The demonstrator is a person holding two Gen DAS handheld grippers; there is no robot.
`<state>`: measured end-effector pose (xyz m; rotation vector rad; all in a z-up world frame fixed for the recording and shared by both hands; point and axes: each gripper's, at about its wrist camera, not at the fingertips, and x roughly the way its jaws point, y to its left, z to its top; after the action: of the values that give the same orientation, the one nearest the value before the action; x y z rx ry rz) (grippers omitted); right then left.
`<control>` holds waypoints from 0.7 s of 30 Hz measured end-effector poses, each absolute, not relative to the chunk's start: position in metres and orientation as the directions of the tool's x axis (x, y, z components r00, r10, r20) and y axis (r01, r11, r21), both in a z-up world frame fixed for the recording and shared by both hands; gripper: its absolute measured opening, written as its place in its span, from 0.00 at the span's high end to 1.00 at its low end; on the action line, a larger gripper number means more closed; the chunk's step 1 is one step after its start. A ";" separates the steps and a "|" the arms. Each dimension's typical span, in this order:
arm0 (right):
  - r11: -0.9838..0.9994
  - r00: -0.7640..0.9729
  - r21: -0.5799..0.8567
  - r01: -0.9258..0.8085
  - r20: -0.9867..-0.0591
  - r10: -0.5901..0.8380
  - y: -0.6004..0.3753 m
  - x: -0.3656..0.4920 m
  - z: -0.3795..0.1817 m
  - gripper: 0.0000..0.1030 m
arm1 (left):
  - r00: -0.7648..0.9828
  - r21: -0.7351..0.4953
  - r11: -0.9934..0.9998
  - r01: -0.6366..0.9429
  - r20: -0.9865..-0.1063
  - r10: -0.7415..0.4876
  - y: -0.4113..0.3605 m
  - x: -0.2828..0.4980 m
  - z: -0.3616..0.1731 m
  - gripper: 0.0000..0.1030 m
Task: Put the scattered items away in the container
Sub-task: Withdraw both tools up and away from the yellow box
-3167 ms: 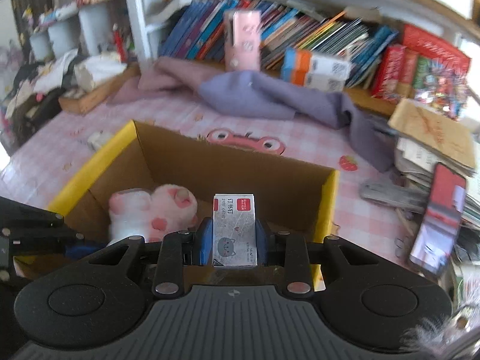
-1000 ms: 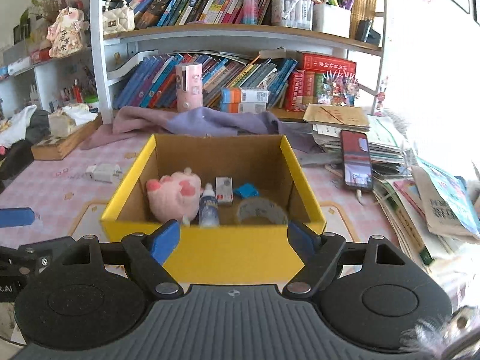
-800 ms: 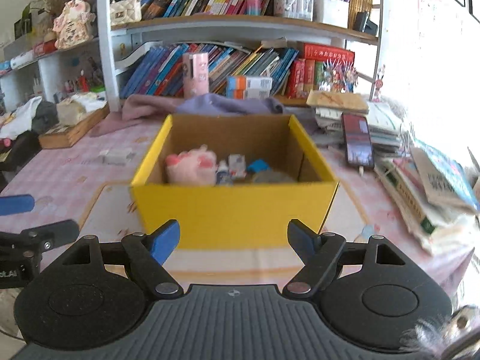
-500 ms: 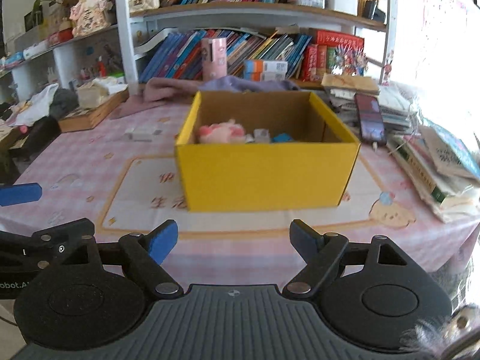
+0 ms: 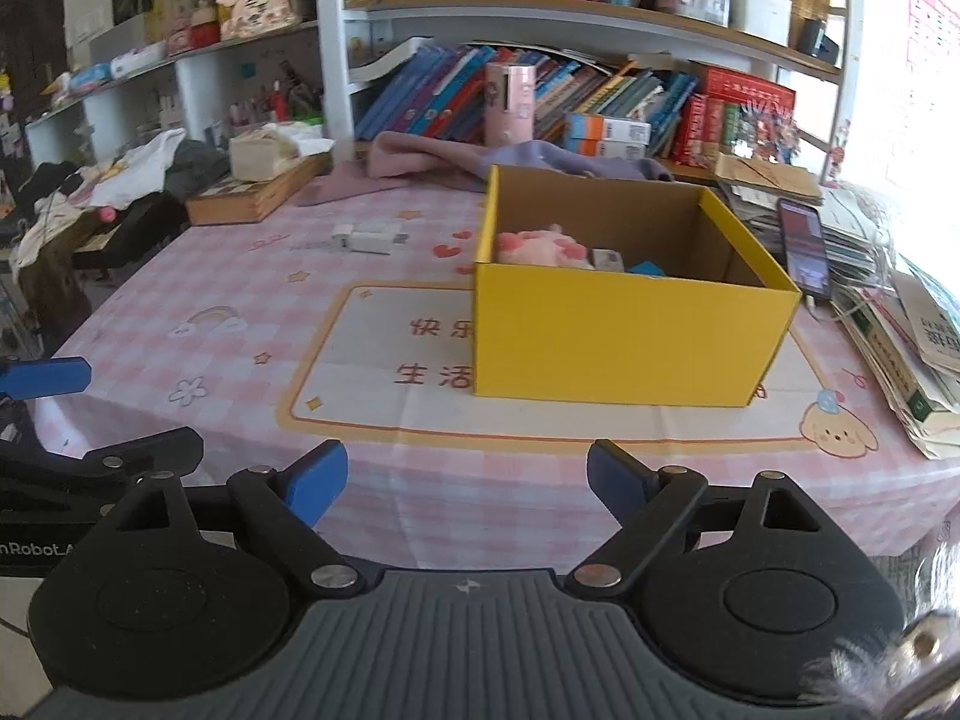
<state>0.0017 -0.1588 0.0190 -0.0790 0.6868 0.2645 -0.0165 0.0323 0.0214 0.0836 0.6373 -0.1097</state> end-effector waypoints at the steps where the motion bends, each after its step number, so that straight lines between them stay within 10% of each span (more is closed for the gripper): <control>1: 0.962 0.741 0.013 -0.272 -0.635 0.218 -0.156 0.002 0.019 0.16 | 0.799 0.045 0.991 0.127 -0.596 -0.075 0.034 -0.017 0.022 0.05; 21: 0.933 0.726 -0.019 -0.358 -0.634 0.266 -0.111 0.007 0.022 0.15 | 0.790 0.022 0.997 0.075 -0.611 -0.046 0.072 -0.016 0.021 0.04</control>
<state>0.0075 -0.1106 0.0223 -0.1434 0.6751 0.3456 -0.0162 0.0719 0.0206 0.0460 0.6567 -0.0649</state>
